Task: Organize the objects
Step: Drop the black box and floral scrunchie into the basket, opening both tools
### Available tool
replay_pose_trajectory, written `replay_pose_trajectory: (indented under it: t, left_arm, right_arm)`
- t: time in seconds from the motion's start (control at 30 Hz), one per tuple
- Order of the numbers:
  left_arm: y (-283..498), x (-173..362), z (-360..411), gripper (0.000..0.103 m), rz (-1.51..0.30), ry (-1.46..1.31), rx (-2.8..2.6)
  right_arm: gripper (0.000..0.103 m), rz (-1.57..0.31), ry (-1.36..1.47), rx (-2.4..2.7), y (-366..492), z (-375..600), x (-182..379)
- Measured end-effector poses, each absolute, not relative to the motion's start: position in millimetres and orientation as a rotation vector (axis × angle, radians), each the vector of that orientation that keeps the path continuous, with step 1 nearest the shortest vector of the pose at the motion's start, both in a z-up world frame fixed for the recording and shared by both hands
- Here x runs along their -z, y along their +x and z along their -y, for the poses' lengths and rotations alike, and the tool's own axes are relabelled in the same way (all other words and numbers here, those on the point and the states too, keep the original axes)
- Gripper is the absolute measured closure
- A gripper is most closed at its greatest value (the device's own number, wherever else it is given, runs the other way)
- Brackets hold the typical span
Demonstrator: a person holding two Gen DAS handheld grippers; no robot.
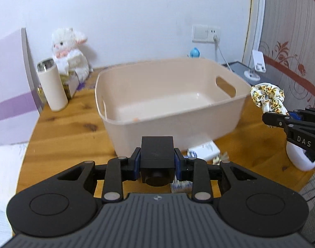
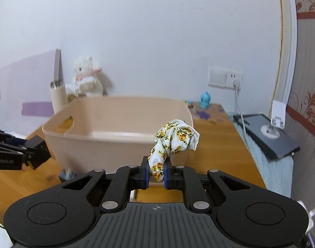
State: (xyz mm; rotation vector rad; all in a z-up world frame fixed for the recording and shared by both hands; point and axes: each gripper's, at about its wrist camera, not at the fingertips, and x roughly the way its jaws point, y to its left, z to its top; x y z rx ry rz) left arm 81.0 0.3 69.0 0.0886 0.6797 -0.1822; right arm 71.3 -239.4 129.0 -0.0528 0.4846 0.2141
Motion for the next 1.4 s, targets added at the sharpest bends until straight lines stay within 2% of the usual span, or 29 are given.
replay_pose_trajectory:
  t: [0.43, 0.83, 1.1, 1.17, 1.2, 1.27, 1.3, 1.37, 1.4]
  left_arm:
    - [146, -97, 6, 0.069, -0.602, 0.082, 0.123]
    - [218, -61, 28, 0.069, -0.7, 0.098, 0.053]
    - [237, -40, 33, 0.069, -0.747, 0.128, -0.001]
    - [240, -40, 32, 0.069, -0.763, 0.132, 0.004]
    - [240, -39, 32, 0.069, -0.766, 0.139, 0.003]
    - [237, -41, 31, 0.066, -0.748, 0.148, -0.002]
    - [236, -42, 29, 0.06, -0.742, 0.149, -0.005]
    - [232, -46, 25, 0.033, -0.73, 0.13, -0.007]
    - [228, -50, 23, 0.031, -0.716, 0.118, -0.007]
  right_arm:
    - [0.091, -0.424, -0.026, -0.215, 117, 227, -149]
    - [0.091, -0.545, -0.031, -0.237, 169, 212, -121]
    - [0.089, -0.63, -0.059, -0.23, 188, 205, -100]
    - [0.082, -0.622, -0.056, -0.229, 187, 205, -100]
    - [0.071, -0.612, -0.058, -0.227, 185, 205, -100]
    - [0.062, -0.596, -0.058, -0.232, 180, 206, -102]
    - [0.058, -0.588, -0.061, -0.229, 178, 206, -104]
    - [0.048, -0.571, -0.075, -0.214, 171, 207, -108]
    - [0.039, -0.561, -0.079, -0.206, 168, 207, -110]
